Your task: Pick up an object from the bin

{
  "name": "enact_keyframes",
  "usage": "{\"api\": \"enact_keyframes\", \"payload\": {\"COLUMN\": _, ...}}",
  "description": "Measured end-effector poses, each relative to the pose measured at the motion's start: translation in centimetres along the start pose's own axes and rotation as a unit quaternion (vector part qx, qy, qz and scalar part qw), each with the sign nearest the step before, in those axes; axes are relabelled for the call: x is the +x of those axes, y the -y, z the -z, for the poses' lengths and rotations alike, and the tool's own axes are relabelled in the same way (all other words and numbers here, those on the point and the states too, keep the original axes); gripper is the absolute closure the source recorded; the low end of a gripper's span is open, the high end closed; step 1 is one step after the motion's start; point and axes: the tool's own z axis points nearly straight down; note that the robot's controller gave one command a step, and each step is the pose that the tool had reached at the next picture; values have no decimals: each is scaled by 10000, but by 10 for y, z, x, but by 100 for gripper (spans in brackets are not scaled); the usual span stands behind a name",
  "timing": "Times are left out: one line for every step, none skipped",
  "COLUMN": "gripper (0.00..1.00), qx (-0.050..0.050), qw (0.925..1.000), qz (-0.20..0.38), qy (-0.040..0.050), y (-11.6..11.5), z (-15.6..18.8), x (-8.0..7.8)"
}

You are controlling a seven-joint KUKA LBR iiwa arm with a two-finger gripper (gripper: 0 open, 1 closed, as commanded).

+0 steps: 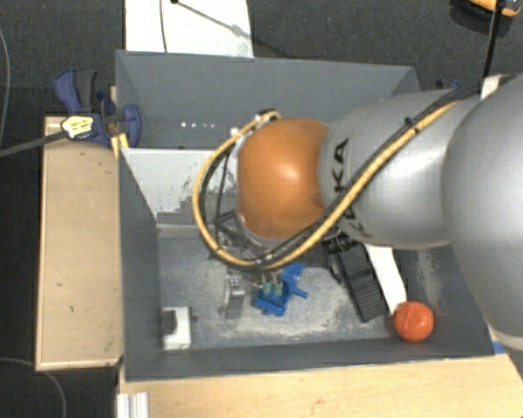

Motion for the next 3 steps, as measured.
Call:
{"api": "enact_keyframes", "payload": {"gripper": 0, "qx": -3, "qw": 10000, "qz": -8, "qy": 11, "y": 0, "z": 2, "x": 0}}
{"api": "enact_keyframes", "payload": {"gripper": 0, "qx": -9, "qw": 9999, "qz": -102, "qy": 35, "y": -9, "z": -2, "x": -8}}
{"api": "enact_keyframes", "payload": {"gripper": 0, "qx": -20, "qw": 10000, "qz": -48, "qy": 24, "y": 28, "z": -25, "x": -24}}
